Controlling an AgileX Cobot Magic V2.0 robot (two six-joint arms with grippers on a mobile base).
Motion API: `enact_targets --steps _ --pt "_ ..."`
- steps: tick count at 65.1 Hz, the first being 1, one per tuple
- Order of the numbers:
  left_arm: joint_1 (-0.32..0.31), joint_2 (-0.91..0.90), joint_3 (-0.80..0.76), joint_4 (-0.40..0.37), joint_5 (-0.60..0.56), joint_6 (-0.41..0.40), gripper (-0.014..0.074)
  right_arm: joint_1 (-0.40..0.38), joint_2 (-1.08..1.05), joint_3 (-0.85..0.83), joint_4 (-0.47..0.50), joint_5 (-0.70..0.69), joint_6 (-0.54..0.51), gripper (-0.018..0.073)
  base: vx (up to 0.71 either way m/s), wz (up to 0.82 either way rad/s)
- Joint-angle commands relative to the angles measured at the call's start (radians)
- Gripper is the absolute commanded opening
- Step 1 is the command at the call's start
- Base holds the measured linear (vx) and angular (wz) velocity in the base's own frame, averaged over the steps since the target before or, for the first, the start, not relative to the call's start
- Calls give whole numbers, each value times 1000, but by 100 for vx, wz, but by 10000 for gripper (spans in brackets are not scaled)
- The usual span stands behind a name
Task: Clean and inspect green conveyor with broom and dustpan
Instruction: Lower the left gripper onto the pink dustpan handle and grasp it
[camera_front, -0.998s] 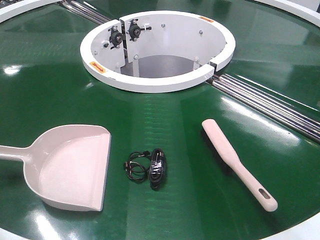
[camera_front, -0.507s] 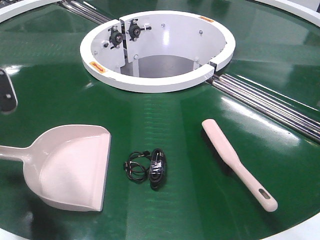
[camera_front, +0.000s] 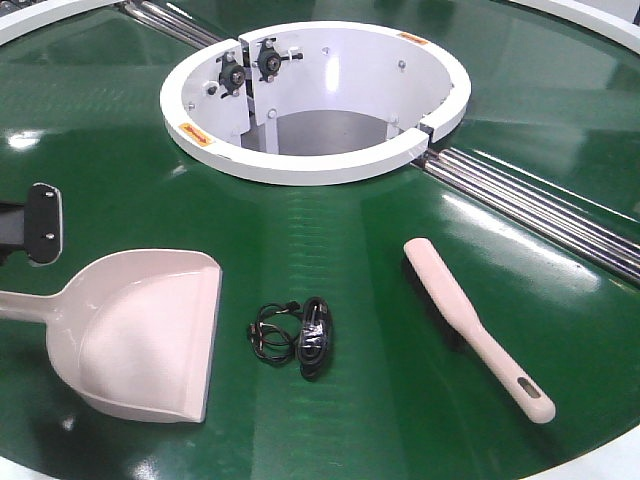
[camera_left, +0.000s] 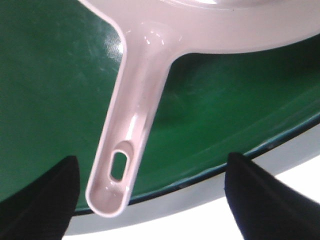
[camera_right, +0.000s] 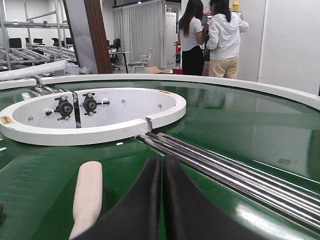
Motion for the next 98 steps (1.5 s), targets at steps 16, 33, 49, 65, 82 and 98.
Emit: enact_targets --steps 16,33,49,65,82,98 --pt "-6 33 -28 13 -63 112 570 -1 -11 3 -2 -77 1 -8 0 0" --pt "-6 86 -28 39 -137 126 570 -1 -11 3 -2 -76 1 -8 0 0" --pt "-6 136 -28 39 -170 152 536 -1 -11 3 -2 -76 1 -8 0 0" --pt "-6 188 -28 39 -181 178 382 -1 -11 3 -2 -76 1 -8 0 0" --pt "-6 186 -28 38 -162 178 64 -1 -11 3 -2 -76 1 -8 0 0" --pt "-51 186 -28 99 -94 170 -8 -1 -11 3 -2 -77 1 -8 0 0"
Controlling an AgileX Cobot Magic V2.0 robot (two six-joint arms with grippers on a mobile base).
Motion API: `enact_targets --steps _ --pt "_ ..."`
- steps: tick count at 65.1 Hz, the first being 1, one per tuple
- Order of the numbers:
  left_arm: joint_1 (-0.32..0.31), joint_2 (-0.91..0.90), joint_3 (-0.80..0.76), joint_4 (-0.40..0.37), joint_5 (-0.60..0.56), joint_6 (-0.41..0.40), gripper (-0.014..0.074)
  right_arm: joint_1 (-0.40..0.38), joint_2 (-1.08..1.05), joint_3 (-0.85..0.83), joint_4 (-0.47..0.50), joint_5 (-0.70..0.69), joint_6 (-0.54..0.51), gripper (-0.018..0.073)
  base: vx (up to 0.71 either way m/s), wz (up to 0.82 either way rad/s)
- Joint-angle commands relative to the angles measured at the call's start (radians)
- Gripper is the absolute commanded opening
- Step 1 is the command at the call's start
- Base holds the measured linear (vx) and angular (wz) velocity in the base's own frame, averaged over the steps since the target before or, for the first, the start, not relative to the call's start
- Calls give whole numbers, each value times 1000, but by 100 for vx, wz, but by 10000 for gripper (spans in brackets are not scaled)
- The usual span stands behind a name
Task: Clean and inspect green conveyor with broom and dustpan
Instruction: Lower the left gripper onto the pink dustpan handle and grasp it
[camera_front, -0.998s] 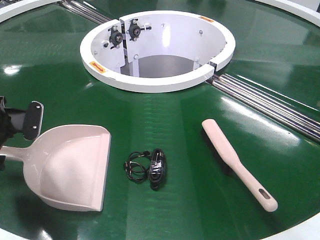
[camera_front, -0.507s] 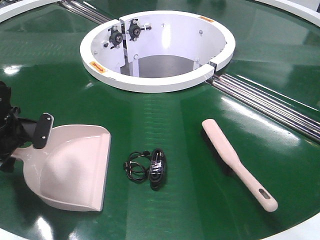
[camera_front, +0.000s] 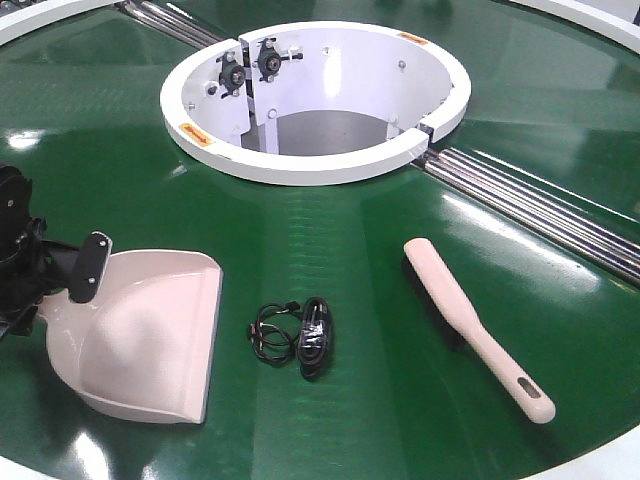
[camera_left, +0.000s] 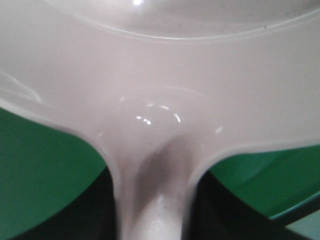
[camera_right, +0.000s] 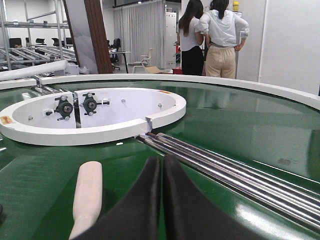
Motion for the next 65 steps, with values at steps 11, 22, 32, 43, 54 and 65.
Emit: enact_targets --steps 11,22,32,43,54,65 --pt "-57 -45 -69 62 83 -58 -7 -1 -11 3 -2 -77 1 -8 0 0" --pt "-73 -45 -129 47 137 -72 -7 -1 -11 3 -2 -77 1 -8 0 0" --pt "-101 -44 -130 45 142 -72 -7 -1 -11 3 -2 -77 1 -8 0 0" --pt "-123 -42 -130 45 134 -73 -7 -1 -11 3 -2 -77 1 -8 0 0" --pt "-124 -37 -130 59 137 -127 -7 -1 -11 3 -2 -77 1 -8 0 0" --pt "-124 -31 -130 64 145 -133 -7 -1 -11 3 -2 -77 1 -8 0 0"
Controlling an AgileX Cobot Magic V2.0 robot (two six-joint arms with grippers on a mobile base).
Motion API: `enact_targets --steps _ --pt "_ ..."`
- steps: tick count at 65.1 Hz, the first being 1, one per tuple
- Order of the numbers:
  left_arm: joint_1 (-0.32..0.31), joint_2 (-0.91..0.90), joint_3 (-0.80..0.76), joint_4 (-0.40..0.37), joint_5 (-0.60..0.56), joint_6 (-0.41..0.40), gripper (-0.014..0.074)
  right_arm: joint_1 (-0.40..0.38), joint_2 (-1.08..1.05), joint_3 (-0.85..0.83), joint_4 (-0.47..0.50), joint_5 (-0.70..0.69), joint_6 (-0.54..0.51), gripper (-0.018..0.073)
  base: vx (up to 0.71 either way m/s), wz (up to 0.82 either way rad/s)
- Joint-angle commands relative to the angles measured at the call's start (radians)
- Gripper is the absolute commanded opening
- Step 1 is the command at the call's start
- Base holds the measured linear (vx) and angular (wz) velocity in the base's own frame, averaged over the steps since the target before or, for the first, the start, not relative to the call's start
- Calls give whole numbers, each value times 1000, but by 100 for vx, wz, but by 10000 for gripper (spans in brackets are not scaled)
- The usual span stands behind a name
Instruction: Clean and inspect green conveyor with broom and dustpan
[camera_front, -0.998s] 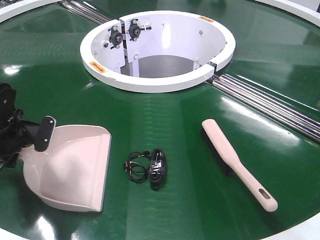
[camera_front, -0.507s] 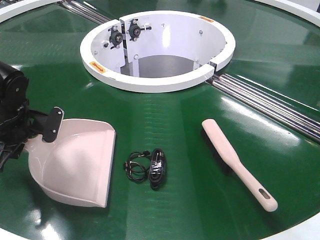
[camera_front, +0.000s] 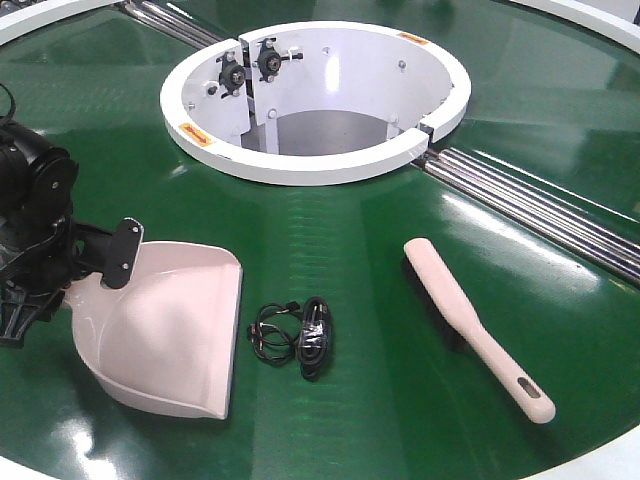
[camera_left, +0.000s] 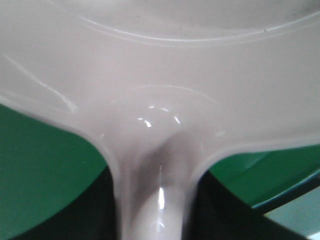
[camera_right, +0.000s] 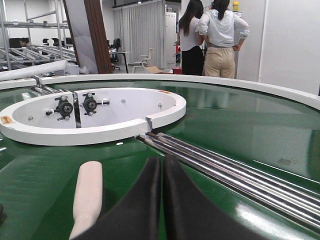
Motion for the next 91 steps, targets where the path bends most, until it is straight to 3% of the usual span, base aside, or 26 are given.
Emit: enact_targets --steps 1,20,91 --pt "-5 -39 -29 19 4 -23 -7 -1 -11 3 -2 -77 1 -8 0 0" --pt "-43 -23 -29 53 2 -52 -7 -1 -11 3 -2 -77 1 -8 0 0" --pt "-43 -23 -29 50 48 -60 -7 -1 -11 3 -2 -77 1 -8 0 0"
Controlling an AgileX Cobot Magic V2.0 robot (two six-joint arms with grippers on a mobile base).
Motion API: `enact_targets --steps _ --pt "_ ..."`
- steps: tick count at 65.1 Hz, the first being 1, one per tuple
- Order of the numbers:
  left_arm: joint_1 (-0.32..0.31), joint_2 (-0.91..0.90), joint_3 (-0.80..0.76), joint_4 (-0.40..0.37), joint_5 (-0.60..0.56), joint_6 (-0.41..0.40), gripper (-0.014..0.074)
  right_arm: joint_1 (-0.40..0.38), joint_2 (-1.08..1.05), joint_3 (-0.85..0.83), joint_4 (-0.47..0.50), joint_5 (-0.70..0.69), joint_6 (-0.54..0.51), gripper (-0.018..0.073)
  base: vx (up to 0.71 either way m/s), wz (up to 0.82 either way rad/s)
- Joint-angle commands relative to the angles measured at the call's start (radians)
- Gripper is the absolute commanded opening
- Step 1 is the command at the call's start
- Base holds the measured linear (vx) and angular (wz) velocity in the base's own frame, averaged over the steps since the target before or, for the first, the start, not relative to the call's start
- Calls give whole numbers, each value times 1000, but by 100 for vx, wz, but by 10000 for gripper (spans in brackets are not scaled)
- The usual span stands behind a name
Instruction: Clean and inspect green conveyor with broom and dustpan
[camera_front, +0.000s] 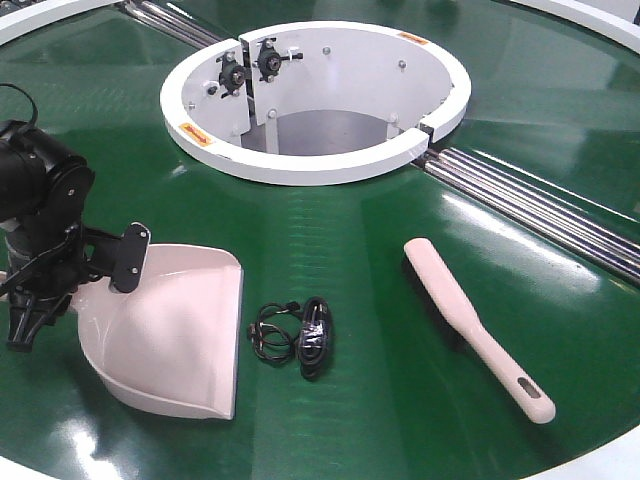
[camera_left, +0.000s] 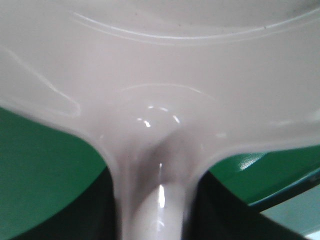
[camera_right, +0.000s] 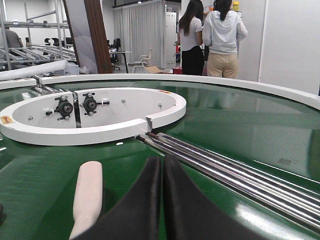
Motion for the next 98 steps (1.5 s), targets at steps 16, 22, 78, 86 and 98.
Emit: enact_targets --steps 16,22,78,86,98 --pt "-7 -39 -29 16 23 3 -7 -1 -11 3 -2 -77 1 -8 0 0" --pt "-7 -39 -29 16 23 3 -7 -1 -11 3 -2 -77 1 -8 0 0" --pt "-7 -39 -29 16 23 3 -7 -6 117 -257 64 104 72 -8 0 0" --pt "-7 -39 -29 16 23 3 -6 -6 282 -402 65 260 69 -8 0 0" --pt "-7 -39 -29 16 23 3 -6 -6 493 -482 57 405 69 -8 0 0"
